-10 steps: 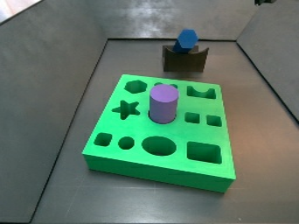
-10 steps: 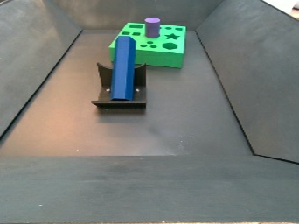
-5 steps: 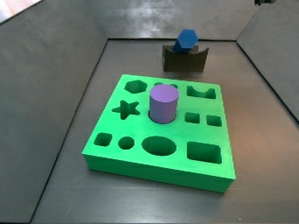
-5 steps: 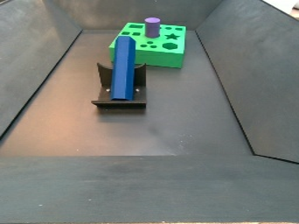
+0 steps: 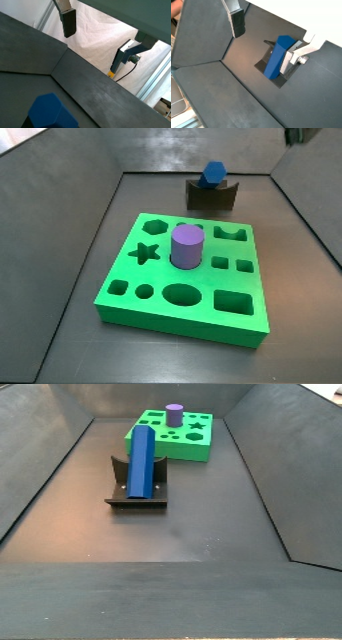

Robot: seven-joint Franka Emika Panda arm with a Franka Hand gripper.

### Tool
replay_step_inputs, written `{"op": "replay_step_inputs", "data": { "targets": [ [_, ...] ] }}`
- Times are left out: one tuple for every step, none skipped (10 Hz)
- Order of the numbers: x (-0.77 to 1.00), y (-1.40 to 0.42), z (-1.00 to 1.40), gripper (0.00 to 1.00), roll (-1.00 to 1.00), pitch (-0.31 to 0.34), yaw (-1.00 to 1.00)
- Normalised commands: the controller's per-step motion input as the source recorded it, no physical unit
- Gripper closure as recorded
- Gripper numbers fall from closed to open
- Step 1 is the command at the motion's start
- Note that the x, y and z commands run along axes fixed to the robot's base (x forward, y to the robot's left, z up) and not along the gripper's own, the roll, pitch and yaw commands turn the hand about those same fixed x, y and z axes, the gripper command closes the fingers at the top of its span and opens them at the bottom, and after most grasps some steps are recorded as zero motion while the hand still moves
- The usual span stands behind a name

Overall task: Pick up the hexagon object. Move up. Place the hexagon object on the fixture. Regrasp the hexagon object. Move to above the board. Insert the hexagon object.
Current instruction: Regrasp the hexagon object.

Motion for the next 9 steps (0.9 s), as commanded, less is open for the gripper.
{"op": "replay_step_inputs", "data": {
  "targets": [
    [0.13,0.03,-1.0,0.0,0.11,0.067,0.14],
    [0.13,0.02,-1.0,0.0,0.1,0.055,0.14],
    [0.13,0.02,-1.0,0.0,0.1,0.037,0.14],
    [0.14,0.01,-1.0,0.0,0.09,0.015,0.13],
    [0.15,0.0,-1.0,0.0,0.09,0.005,0.12],
    [0.16,0.0,-1.0,0.0,0.09,-0.004,0.11],
    [0.17,-0.01,-1.0,0.0,0.09,-0.009,0.1],
    [0.18,-0.03,-1.0,0.0,0.09,-0.016,0.09],
    [0.16,-0.03,-0.86,0.0,0.09,-0.015,0.07]
  ]
}}
